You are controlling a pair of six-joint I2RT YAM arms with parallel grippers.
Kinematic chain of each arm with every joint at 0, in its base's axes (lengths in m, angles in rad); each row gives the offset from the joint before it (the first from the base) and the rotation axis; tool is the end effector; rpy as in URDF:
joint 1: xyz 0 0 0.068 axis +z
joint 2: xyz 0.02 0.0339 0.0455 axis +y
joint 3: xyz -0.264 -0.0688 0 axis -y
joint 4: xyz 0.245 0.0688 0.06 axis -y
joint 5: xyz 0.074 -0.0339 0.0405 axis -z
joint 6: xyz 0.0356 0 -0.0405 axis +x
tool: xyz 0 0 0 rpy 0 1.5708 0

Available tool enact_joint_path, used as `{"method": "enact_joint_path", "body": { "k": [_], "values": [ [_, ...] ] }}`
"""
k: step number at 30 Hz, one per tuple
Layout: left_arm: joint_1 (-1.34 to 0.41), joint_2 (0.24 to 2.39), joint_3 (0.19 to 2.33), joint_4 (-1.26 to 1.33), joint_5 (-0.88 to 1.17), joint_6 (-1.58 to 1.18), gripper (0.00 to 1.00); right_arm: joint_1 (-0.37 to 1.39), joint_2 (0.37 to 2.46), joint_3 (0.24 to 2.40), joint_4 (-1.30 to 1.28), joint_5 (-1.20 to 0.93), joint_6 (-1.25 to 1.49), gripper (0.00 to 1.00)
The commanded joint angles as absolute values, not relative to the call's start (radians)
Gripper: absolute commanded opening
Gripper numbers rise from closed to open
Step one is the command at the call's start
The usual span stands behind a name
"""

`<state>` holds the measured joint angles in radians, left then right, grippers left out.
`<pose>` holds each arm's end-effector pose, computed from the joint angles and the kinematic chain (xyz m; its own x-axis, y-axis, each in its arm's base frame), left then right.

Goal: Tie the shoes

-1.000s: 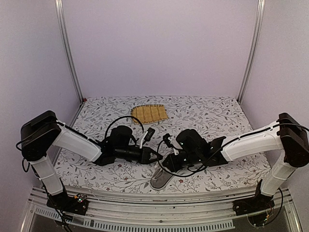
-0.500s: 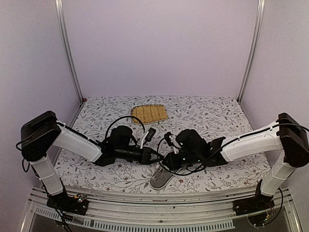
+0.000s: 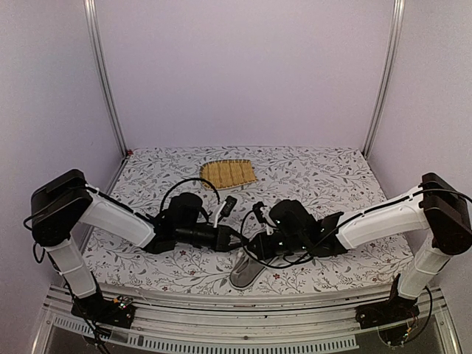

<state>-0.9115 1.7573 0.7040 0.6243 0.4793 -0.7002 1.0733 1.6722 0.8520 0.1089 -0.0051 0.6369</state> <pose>0.1943 -0.2775 0.1458 -0.8123 0.1148 -0.5718 0.5686 0.3740 -0.7327 0.1624 0.2995 0.1664 -0.7742 -0.1794 -0.6070 -0.5227 0.7221 0.4532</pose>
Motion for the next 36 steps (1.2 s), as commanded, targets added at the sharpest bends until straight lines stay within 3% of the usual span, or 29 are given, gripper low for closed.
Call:
{"method": "enact_joint_path", "body": {
  "k": [1, 10, 36],
  "values": [
    [-0.905, 1.689, 0.713, 0.553, 0.434, -0.65, 0.1, 1.074, 1.673, 0.822, 0.144, 0.025, 0.656, 0.02],
    [-0.876, 1.661, 0.757, 0.401, 0.376, -0.583, 0.28, 1.074, 1.672, 0.814, 0.144, 0.023, 0.658, 0.02],
    [-0.849, 1.792, 0.786, 0.474, 0.567, -0.658, 0.24, 1.075, 1.669, 0.814, 0.143, 0.024, 0.659, 0.02]
  ]
}}
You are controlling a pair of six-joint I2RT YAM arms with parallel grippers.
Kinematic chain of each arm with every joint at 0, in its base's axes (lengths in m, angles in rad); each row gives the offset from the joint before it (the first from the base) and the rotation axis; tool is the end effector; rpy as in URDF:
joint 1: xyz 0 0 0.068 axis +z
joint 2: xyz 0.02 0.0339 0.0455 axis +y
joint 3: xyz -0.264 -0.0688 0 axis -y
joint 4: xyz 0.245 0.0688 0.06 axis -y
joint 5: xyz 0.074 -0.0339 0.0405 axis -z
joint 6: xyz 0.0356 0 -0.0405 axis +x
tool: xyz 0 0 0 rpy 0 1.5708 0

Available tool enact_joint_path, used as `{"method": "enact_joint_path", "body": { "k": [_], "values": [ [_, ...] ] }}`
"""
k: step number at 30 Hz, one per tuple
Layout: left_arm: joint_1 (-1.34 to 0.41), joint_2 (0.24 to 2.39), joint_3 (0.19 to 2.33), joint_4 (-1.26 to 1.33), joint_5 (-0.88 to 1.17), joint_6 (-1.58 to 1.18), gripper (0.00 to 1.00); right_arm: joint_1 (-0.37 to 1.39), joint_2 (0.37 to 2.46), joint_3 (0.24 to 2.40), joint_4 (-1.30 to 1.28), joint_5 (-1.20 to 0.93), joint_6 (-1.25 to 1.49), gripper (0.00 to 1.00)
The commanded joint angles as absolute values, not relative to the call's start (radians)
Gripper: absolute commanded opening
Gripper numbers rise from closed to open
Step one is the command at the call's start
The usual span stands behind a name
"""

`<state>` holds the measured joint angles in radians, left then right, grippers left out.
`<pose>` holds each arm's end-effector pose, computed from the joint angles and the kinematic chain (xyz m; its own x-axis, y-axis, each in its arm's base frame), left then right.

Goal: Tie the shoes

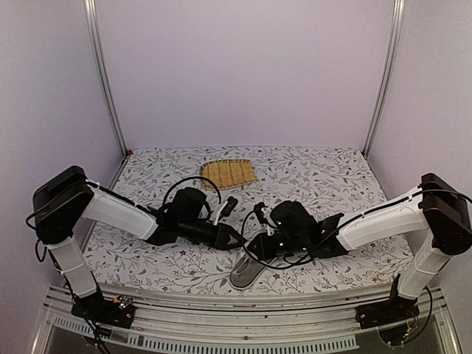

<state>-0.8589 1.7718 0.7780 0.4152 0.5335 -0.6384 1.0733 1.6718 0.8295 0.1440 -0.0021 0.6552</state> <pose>0.2112 -0.2725 0.1424 -0.8411 0.1894 -0.5066 0.5340 0.4396 -0.7222 0.1614 0.2975 0.1628 -0.7792 -0.1581 -0.6065 -0.5105 0.7215 0.4678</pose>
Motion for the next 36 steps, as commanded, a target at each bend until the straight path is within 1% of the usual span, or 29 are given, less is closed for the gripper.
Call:
{"method": "enact_joint_path", "body": {
  "k": [1, 12, 21, 24, 29, 36],
  "values": [
    [-0.849, 1.792, 0.784, 0.479, 0.568, -0.661, 0.24, 1.074, 1.67, 0.814, 0.144, 0.025, 0.66, 0.02],
    [-0.857, 1.83, 0.776, 0.534, 0.613, -0.686, 0.24, 1.075, 1.672, 0.818, 0.143, 0.023, 0.658, 0.02],
    [-0.861, 1.859, 0.77, 0.574, 0.66, -0.702, 0.21, 1.075, 1.668, 0.82, 0.141, 0.025, 0.658, 0.02],
    [-0.861, 1.868, 0.764, 0.6, 0.674, -0.716, 0.16, 1.075, 1.664, 0.821, 0.143, 0.029, 0.657, 0.02],
    [-0.861, 1.871, 0.761, 0.614, 0.675, -0.723, 0.0, 1.075, 1.66, 0.82, 0.144, 0.032, 0.654, 0.02],
    [-0.858, 1.838, 0.735, 0.622, 0.621, -0.733, 0.0, 1.075, 1.615, 0.804, 0.138, 0.048, 0.649, 0.02]
  ]
}}
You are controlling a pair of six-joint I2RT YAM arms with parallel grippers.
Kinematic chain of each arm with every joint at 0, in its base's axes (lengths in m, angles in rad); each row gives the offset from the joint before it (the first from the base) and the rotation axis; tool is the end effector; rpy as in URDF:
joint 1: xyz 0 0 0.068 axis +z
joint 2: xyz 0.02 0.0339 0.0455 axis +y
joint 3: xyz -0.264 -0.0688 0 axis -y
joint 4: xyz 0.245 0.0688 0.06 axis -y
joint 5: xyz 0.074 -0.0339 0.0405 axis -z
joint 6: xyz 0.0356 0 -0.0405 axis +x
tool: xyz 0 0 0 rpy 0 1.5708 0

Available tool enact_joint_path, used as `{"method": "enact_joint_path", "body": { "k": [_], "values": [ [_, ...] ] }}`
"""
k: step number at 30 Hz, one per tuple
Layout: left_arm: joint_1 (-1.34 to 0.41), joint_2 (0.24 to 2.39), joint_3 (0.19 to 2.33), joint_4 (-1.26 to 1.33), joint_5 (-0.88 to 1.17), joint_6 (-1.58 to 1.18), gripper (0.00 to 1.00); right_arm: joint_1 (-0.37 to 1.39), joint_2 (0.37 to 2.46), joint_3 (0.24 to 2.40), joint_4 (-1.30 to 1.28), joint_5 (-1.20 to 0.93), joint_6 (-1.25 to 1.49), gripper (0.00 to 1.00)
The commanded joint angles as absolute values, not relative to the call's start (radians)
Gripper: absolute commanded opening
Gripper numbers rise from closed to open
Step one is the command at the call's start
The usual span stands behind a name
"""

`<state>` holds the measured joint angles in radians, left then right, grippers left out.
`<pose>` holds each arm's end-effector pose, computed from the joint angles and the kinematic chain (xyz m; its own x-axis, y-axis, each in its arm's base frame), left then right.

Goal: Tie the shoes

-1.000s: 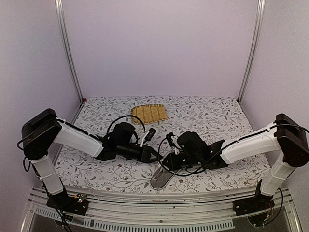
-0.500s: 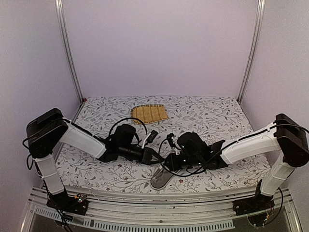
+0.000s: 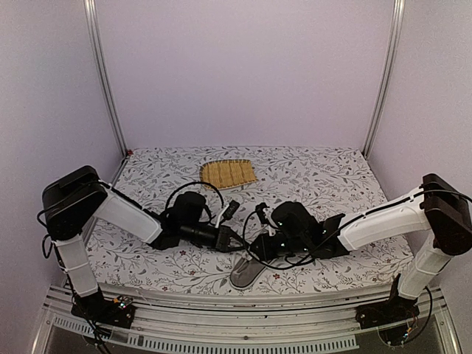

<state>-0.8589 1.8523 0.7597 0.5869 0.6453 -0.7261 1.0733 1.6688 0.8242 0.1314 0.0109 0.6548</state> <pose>0.2118 -0.2782 0.1276 -0.8665 0.1922 -0.4607 0.4992 0.3359 -0.7987 0.1608 0.2953 0.1612 -0.7804 -0.1610 -0.6042 -0.5037 0.7344 0.4549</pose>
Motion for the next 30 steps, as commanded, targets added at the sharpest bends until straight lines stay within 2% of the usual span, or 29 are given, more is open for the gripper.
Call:
{"method": "enact_joint_path", "body": {
  "k": [1, 7, 9, 12, 20, 26, 30],
  "values": [
    [-0.857, 1.832, 0.729, 0.627, 0.611, -0.737, 0.0, 1.075, 1.601, 0.798, 0.138, 0.053, 0.645, 0.03],
    [-0.851, 1.813, 0.71, 0.643, 0.588, -0.75, 0.0, 1.076, 1.496, 0.748, 0.142, 0.051, 0.608, 0.18],
    [-0.851, 1.813, 0.709, 0.646, 0.588, -0.753, 0.0, 1.085, 1.457, 0.726, 0.15, 0.056, 0.585, 0.27],
    [-0.851, 1.813, 0.709, 0.651, 0.589, -0.755, 0.0, 1.103, 1.422, 0.719, 0.156, 0.053, 0.539, 0.34],
    [-0.851, 1.816, 0.71, 0.654, 0.592, -0.759, 0.0, 1.167, 1.513, 0.797, 0.124, 0.06, 0.466, 0.47],
    [-0.852, 1.815, 0.709, 0.653, 0.596, -0.758, 0.0, 1.186, 1.581, 0.845, 0.111, 0.091, 0.454, 0.48],
    [-0.852, 1.814, 0.709, 0.652, 0.597, -0.758, 0.0, 1.186, 1.606, 0.877, 0.084, 0.127, 0.457, 0.4]
  ]
}}
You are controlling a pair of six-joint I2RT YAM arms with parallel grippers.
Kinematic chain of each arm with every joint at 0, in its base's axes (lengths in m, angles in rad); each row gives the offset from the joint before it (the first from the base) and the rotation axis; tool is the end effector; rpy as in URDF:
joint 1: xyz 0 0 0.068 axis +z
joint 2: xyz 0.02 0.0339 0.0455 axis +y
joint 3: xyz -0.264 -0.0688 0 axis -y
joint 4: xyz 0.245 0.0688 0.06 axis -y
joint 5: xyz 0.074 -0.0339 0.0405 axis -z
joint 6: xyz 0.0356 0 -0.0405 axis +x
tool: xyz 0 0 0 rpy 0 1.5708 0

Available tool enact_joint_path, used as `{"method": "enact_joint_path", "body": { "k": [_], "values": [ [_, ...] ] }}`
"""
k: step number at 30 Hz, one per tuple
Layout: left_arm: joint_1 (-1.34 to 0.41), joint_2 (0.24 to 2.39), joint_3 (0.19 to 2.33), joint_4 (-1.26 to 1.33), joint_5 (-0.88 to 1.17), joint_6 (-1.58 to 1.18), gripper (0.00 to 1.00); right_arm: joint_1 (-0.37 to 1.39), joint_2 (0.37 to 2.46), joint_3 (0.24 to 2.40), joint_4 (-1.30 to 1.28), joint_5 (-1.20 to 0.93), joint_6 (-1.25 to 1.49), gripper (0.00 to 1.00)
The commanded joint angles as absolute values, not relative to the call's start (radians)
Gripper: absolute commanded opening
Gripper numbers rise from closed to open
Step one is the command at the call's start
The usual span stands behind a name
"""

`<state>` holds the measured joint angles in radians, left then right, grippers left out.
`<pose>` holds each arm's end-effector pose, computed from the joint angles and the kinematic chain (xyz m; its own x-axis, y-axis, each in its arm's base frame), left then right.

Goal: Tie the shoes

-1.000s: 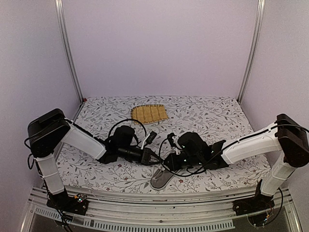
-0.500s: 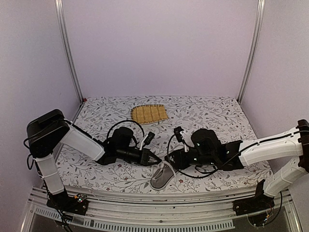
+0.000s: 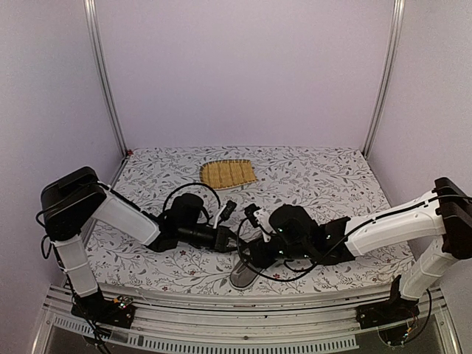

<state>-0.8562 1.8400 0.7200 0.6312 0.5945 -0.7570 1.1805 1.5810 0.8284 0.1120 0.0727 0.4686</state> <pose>0.2093 -0.2717 0.1250 -0.8760 0.1415 -0.4612 0.4791 0.3667 -0.7975 0.1281 0.3045 0.1884 -0.6094 -0.2974 -0.7349 -0.7005 0.6362 0.3234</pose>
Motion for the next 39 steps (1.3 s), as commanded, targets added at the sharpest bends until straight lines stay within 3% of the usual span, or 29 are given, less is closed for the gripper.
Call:
{"method": "enact_joint_path", "body": {
  "k": [1, 6, 12, 15, 17, 21, 39],
  "values": [
    [-0.852, 1.813, 0.709, 0.653, 0.597, -0.758, 0.0, 1.186, 1.609, 0.882, 0.081, 0.134, 0.458, 0.38],
    [-0.852, 1.807, 0.704, 0.654, 0.591, -0.758, 0.0, 1.186, 1.62, 0.894, 0.059, 0.147, 0.463, 0.21],
    [-0.852, 1.807, 0.704, 0.653, 0.591, -0.756, 0.0, 1.187, 1.623, 0.884, 0.045, 0.152, 0.479, 0.28],
    [-0.852, 1.807, 0.704, 0.652, 0.591, -0.756, 0.0, 1.186, 1.629, 0.884, 0.05, 0.143, 0.48, 0.27],
    [-0.851, 1.806, 0.703, 0.652, 0.592, -0.757, 0.0, 1.187, 1.629, 0.885, 0.06, 0.134, 0.48, 0.22],
    [-0.851, 1.804, 0.701, 0.65, 0.586, -0.754, 0.0, 1.186, 1.625, 0.882, 0.077, 0.12, 0.482, 0.03],
    [-0.837, 1.779, 0.673, 0.632, 0.536, -0.738, 0.0, 1.057, 1.529, 0.795, -0.006, 0.169, 0.583, 0.02]
  ]
}}
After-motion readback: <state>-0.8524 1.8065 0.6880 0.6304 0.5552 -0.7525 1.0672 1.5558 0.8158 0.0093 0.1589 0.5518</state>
